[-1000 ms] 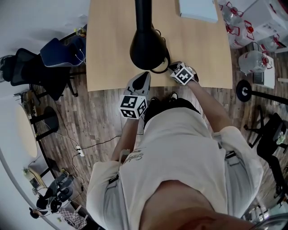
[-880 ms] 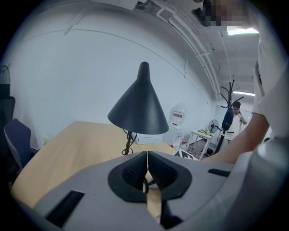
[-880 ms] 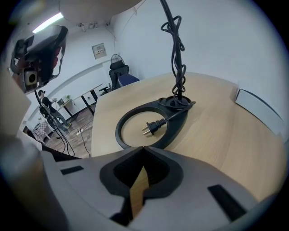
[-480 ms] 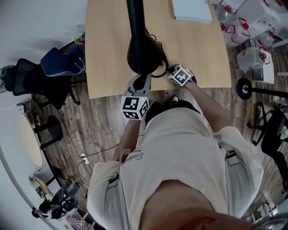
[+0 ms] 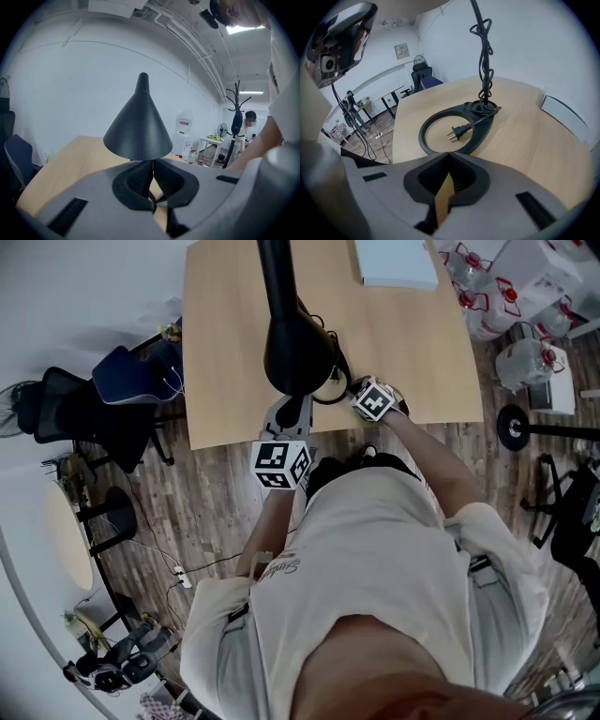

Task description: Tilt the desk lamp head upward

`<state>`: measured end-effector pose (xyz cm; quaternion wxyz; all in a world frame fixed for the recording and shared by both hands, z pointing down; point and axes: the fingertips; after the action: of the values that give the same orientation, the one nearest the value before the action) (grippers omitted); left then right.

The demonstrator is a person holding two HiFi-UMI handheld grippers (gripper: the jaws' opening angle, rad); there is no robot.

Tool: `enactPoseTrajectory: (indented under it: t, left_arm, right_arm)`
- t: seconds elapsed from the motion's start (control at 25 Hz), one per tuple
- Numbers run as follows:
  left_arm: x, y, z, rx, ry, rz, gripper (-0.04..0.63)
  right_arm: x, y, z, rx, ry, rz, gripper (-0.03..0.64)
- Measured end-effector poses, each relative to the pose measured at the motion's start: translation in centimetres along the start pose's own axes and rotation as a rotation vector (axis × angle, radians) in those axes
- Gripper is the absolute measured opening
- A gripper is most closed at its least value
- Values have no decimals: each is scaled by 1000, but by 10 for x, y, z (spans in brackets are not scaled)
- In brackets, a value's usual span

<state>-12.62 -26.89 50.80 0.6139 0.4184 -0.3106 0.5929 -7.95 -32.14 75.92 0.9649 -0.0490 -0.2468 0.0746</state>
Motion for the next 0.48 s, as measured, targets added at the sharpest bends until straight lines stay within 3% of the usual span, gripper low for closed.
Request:
enactPoseTrajectory:
  t: [0.16, 0.48]
  left_arm:
    - [-3, -3, -8, -9, -26, 6, 15]
    - [-13, -11, -31, -24, -66, 33, 15]
  right_arm:
    - [0, 2, 0, 27, 22, -54, -5]
    - [0, -1, 0, 22, -1, 2, -3]
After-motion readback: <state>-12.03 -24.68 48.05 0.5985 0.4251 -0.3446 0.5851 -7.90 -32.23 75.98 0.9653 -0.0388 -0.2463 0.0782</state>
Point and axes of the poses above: the fingertips, and each gripper's own axes: z forward along the fingers, y to its left, x out of its underside, and after that the axes turned 9 degrees about y, right-handed
